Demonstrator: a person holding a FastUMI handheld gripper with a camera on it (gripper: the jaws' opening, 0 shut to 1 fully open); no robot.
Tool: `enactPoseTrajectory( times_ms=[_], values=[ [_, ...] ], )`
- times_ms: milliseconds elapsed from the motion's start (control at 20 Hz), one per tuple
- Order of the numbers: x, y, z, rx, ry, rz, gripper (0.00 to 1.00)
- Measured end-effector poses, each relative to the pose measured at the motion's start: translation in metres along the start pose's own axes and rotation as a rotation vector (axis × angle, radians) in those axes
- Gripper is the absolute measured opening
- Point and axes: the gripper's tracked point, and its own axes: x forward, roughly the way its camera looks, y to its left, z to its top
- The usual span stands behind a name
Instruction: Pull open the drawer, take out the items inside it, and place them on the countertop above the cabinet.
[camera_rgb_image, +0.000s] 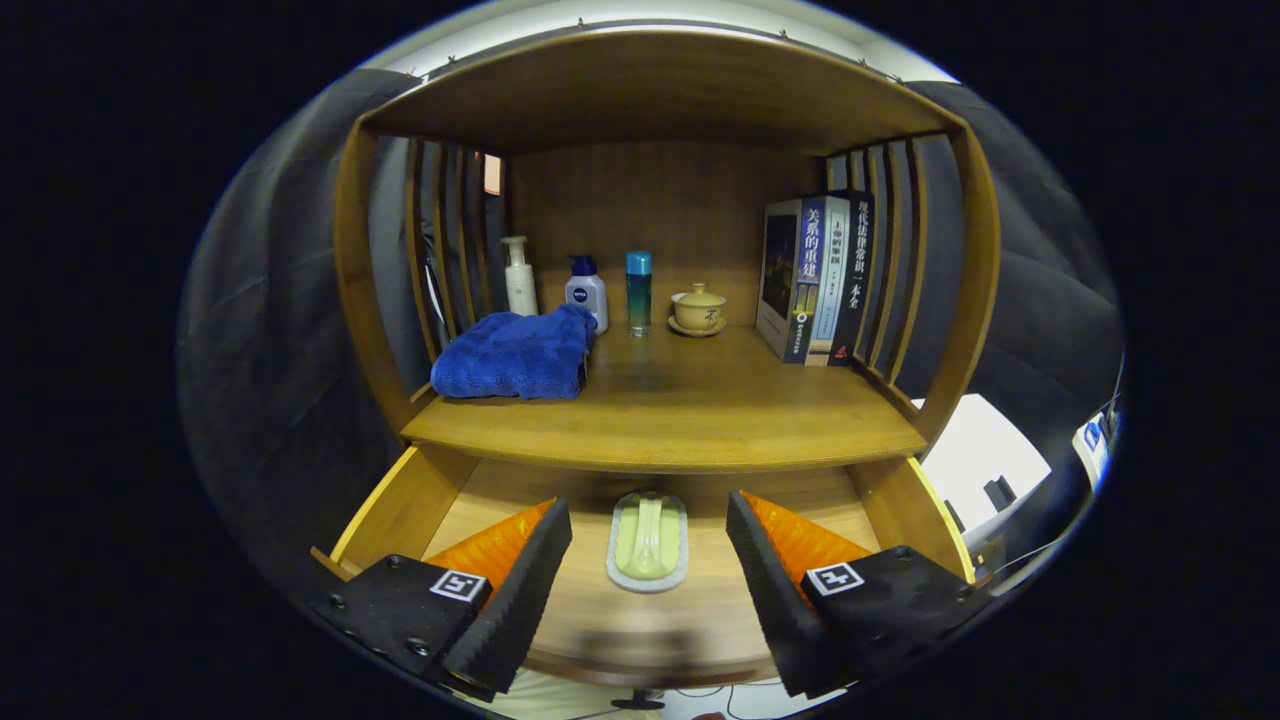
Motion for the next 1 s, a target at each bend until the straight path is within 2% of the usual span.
enactPoseTrajectory(
  times_ms=[400, 850, 1000],
  values=[
    [0.064, -0.009, -0.01, -0.068, 0.227, -0.035, 1.0],
    [0.11, -0.02, -0.06, -0.026, 0.455, -0.065, 1.0],
    [0.119, -0.018, -0.073, 0.029, 0.504, -0.073, 0.85]
  ],
)
